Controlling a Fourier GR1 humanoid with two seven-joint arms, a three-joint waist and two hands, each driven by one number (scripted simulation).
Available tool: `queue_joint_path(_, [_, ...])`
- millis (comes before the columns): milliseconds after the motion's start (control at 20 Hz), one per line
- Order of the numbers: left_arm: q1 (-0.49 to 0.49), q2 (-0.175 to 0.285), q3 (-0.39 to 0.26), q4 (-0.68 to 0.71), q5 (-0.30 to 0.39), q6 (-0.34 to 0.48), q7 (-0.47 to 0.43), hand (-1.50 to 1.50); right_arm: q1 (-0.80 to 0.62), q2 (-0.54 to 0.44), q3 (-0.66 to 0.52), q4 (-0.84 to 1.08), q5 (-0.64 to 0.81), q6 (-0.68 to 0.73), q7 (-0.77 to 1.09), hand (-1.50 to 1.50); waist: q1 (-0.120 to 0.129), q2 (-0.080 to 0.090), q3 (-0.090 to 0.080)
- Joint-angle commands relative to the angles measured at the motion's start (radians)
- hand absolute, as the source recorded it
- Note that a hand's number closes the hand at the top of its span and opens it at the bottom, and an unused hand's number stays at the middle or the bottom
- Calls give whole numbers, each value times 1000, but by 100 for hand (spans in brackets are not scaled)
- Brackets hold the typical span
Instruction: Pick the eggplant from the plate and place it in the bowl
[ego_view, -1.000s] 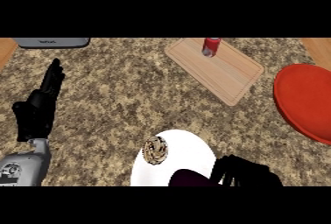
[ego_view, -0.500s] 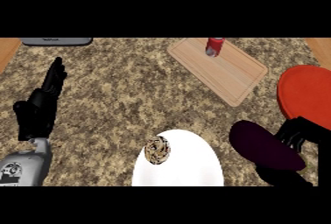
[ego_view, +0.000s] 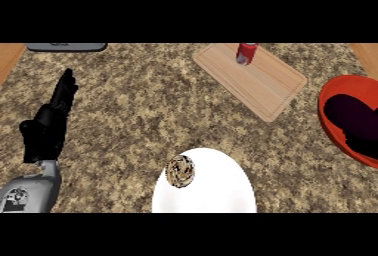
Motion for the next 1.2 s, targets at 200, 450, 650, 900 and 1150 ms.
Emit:
queue_joint_path(200, [-19, -43, -59, -14, -50, 22, 21, 0, -193, -168, -119, 534, 123, -122, -249, 150, 25, 7, 1])
queue_joint_path(450, [-44, -22, -13, 1, -26, 7, 23, 0, -315, -203, -172, 888, 121, -241, -451, 150, 24, 7, 1])
queue_joint_path(650, [-50, -22, -27, -33, -9, -23, 63, 0, -393, -197, -221, 1115, 64, -242, -519, 150, 34, 8, 3])
queue_joint_path(900, [-60, -6, 13, 15, 9, -30, 12, 0, -499, -232, -251, 1310, -4, -97, -615, -150, 40, 15, 4])
queue_joint_path(1150, [-71, -31, -6, 14, -32, 7, 35, 0, -510, -248, -313, 1419, -78, -36, -842, -150, 29, 13, 4])
